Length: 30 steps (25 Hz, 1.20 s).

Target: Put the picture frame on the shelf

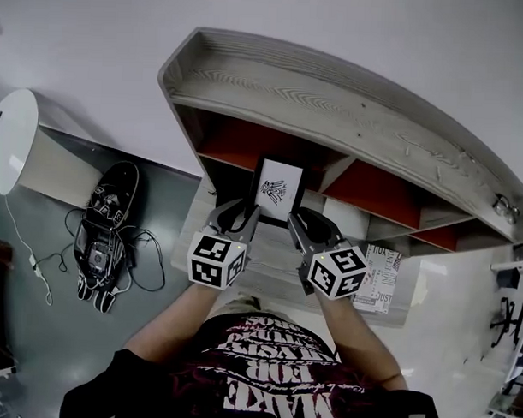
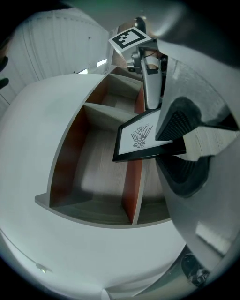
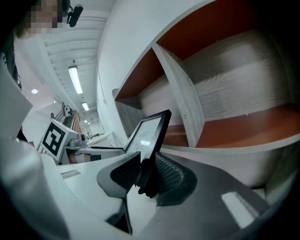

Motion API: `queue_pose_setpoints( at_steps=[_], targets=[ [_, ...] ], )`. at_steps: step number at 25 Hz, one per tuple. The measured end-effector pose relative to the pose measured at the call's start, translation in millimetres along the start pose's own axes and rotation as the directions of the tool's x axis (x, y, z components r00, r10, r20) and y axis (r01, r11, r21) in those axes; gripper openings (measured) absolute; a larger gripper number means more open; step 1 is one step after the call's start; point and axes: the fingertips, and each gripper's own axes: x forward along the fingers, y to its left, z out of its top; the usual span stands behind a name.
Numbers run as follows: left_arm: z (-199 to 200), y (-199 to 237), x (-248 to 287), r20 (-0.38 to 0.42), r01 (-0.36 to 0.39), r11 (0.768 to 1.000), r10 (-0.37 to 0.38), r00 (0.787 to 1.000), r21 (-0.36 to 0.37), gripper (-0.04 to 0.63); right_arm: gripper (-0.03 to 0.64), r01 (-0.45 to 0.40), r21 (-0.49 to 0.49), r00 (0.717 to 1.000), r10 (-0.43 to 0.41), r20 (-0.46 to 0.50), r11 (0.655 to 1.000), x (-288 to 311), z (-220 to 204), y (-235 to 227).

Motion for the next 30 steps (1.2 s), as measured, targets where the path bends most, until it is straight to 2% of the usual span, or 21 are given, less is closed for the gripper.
queue_pose_setpoints(
  at_steps=[4, 11, 17, 20, 23, 27, 30],
  targets=[
    [10, 12, 17, -0.007, 0.035, 0.997, -0.035, 0.999, -0.063, 0.107, 0.118, 0.003, 0.028, 1.0, -0.003, 0.015, 1.0, 12, 12, -9],
    [30, 21, 42, -0.025, 0.068, 0.995, -0.069, 0.997, -0.073, 0.107, 0.12, 0.021, 0.063, 0.999, -0.024, 0.041, 0.998, 23, 31, -25],
    [43, 37, 55, -0.038, 0.049, 0.994, -0.053, 0.998, -0.093, 0.107, 0.13, 0.02, 0.088, 0.999, -0.023, 0.041, 0.996, 36, 38, -24],
    [49, 46, 58, -0.02, 0.049, 0.99, -0.052, 0.998, -0.131, 0.107, 0.146, 0.016, 0.132, 0.999, -0.022, 0.043, 0.991, 43, 38, -22],
    [53, 53, 60, 0.004, 0.048, 0.989, -0.048, 0.999, -0.138, 0.107, 0.167, 0.009, 0.147, 0.999, -0.016, 0.048, 0.989, 50, 37, -20],
    [54, 50, 60, 0.045, 0.071, 0.991, -0.067, 0.997, -0.115, 0.139, 0.175, 0.011, 0.116, 0.998, -0.017, 0.052, 0.993, 48, 34, -21],
    [60, 49, 48, 0.107, 0.067, 0.994, -0.057, 0.993, -0.09, 0.146, 0.175, 0.042, 0.057, 0.997, -0.046, 0.061, 0.997, 35, 37, -22]
  ],
)
